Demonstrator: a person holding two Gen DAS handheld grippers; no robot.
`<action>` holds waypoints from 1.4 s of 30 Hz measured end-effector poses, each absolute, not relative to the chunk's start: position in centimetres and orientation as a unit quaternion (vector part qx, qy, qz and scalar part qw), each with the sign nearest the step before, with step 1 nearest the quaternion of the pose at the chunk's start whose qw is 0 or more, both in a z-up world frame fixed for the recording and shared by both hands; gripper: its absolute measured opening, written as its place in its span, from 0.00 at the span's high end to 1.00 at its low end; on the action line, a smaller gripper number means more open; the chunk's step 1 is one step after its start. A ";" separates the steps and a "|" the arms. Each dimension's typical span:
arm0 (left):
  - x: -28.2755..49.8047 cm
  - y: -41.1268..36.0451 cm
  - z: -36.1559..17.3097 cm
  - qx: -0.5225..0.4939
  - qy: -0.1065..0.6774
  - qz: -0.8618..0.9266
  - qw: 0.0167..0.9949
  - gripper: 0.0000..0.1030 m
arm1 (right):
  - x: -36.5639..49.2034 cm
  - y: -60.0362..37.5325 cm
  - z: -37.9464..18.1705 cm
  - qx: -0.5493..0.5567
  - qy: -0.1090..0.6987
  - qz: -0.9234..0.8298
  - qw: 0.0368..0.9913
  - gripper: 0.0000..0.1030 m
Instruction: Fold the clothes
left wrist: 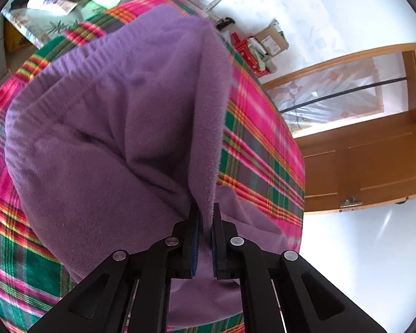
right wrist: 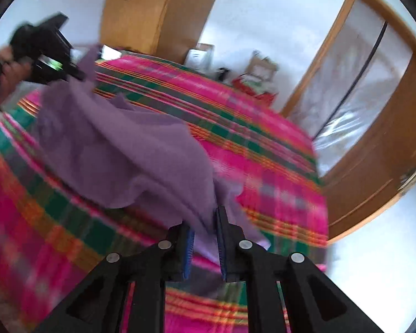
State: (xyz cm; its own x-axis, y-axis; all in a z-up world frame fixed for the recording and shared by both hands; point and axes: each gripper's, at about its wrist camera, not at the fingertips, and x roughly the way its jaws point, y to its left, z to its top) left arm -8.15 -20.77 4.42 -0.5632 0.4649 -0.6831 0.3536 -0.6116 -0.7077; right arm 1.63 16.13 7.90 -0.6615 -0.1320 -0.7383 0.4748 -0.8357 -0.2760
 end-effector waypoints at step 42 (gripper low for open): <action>-13.6 -22.2 7.2 -0.446 -0.413 0.794 0.009 0.96 | -10.6 9.0 11.8 0.277 0.253 -0.918 0.126 0.98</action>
State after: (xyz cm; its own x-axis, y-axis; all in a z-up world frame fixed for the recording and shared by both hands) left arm -13.58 -22.17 7.18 -0.6014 0.3833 -0.7010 0.3533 -0.6593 -0.6637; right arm -10.57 8.99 11.80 -0.8142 -0.0912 -0.5734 0.3724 -0.8397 -0.3952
